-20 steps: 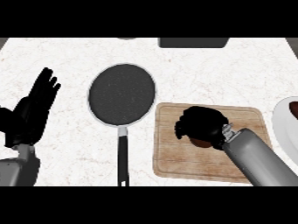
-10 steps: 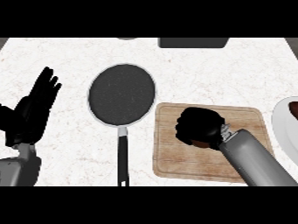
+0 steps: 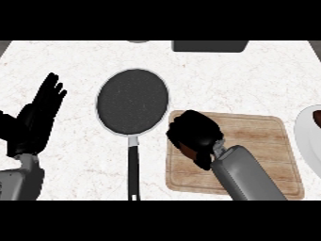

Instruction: Pick the cupcake from the cutting board and place it in the pan

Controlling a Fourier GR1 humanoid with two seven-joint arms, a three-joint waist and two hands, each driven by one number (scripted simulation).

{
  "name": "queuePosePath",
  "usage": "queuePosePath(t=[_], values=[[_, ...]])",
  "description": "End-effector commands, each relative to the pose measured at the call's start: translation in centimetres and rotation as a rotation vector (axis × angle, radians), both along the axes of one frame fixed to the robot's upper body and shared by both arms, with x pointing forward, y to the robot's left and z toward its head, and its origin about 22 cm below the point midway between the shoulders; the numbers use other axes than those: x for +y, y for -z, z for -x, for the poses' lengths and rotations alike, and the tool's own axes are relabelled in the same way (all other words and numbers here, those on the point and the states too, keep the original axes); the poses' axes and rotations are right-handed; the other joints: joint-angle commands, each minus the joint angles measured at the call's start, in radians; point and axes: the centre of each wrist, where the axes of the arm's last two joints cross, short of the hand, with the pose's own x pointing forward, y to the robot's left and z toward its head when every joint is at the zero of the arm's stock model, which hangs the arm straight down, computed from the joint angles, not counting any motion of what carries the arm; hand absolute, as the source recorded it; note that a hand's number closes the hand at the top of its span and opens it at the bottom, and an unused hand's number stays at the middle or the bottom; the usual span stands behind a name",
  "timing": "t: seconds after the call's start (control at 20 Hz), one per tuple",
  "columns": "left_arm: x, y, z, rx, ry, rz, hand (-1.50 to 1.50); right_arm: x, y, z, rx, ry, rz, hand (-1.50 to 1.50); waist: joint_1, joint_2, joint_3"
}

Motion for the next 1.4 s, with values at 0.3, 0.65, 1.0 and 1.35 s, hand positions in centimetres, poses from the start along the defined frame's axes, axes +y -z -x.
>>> queuePosePath(t=[0.3,0.65,1.0,1.35], values=[[-1.2,0.3,-0.6,0.021,0.050,0.011,0.00,4.9,-7.3,1.2,-0.425,0.446,-0.119,1.50,0.054,-0.020,-0.002],[-2.3,-0.4,-1.3,-0.006,0.106,0.003,0.00,8.7,-12.3,2.4,-0.595,0.676,-0.182,1.50,0.120,-0.003,-0.005],[-4.1,-0.9,-2.1,-0.007,0.149,0.006,0.00,12.0,-14.1,2.6,-0.627,0.910,-0.254,1.50,0.145,0.014,-0.004],[-3.9,-0.5,-2.2,-0.025,0.111,0.007,0.00,14.4,-15.5,1.2,-0.610,1.012,-0.366,1.50,0.110,0.018,-0.002]])
